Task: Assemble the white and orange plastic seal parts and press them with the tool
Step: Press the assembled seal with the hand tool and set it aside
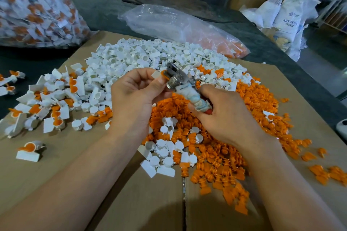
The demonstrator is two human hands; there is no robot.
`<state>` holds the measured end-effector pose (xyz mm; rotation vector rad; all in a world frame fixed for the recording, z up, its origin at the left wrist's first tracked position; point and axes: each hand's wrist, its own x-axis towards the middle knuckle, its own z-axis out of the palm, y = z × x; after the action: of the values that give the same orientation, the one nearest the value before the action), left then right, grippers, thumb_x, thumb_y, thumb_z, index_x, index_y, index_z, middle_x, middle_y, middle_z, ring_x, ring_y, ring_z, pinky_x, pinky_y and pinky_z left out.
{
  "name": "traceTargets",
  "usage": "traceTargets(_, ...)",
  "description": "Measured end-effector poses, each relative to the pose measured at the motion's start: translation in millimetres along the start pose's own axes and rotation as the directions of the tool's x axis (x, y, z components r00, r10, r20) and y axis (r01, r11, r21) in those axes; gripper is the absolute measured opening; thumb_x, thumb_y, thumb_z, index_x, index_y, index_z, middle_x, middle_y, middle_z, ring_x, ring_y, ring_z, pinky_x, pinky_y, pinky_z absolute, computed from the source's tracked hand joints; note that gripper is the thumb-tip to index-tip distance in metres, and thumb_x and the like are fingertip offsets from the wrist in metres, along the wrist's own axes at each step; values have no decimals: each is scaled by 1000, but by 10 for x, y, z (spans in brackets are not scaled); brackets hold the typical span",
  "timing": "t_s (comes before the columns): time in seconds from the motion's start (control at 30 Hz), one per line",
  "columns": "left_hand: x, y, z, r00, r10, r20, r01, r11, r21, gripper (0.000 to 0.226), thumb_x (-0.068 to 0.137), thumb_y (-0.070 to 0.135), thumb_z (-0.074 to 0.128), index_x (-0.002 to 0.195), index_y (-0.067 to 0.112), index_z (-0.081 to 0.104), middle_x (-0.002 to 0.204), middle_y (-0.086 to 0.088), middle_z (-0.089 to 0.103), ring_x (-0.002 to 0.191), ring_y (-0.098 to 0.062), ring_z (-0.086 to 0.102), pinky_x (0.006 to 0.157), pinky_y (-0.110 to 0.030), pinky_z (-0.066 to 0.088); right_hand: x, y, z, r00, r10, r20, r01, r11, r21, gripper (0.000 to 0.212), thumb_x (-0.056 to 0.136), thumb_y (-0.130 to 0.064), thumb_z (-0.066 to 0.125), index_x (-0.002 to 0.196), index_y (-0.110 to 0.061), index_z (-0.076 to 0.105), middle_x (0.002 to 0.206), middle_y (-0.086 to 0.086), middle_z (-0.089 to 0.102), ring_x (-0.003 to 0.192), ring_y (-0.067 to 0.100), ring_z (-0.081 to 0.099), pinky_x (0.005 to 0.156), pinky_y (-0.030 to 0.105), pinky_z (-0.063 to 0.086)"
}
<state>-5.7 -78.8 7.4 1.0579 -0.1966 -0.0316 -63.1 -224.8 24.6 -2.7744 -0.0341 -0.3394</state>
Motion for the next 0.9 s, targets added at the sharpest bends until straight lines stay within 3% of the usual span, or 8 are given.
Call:
traceTargets(0.33, -2, -1, 0, 999, -25, -33, 26, 1000, 16, 21, 82, -11, 57, 71, 7, 58, 68, -11, 59, 58, -14, 64, 51, -18, 51, 20, -11, 37, 1000, 11, 25, -11, 1000, 11, 15, 85, -25, 60, 86, -22, 46, 71, 1, 55, 64, 20, 50, 54, 35, 40)
traceTargets(0.6, -7, 39, -13, 999, -25, -20, 25, 1000, -10, 20, 81, -9, 58, 70, 7, 59, 58, 1, 65, 57, -13, 65, 51, -19, 51, -3, -42, 58, 999, -24, -33, 24, 1000, -6, 18, 84, -26, 61, 83, -21, 44, 65, -1, 52, 59, 19, 48, 49, 32, 36)
traceTargets(0.73, 2, 43, -13, 995, -91, -47, 91, 996, 5, 14, 78, -7, 63, 69, 3, 60, 56, -6, 65, 50, -16, 64, 45, -17, 48, 13, -4, 85, 1000, 22, 8, -22, 1000, 16, 24, 85, -40, 57, 84, -24, 40, 68, -9, 46, 60, 9, 44, 48, 27, 32)
traceTargets(0.9, 9, 31, -26, 986, -144, -80, 148, 988, 42, 12, 80, -5, 64, 72, 4, 64, 57, -7, 66, 57, -19, 69, 47, -16, 50, 32, 128, 16, 988, 149, -42, -149, 989, -4, 40, 72, -61, 51, 85, -23, 46, 70, -13, 42, 63, 4, 40, 50, 24, 24)
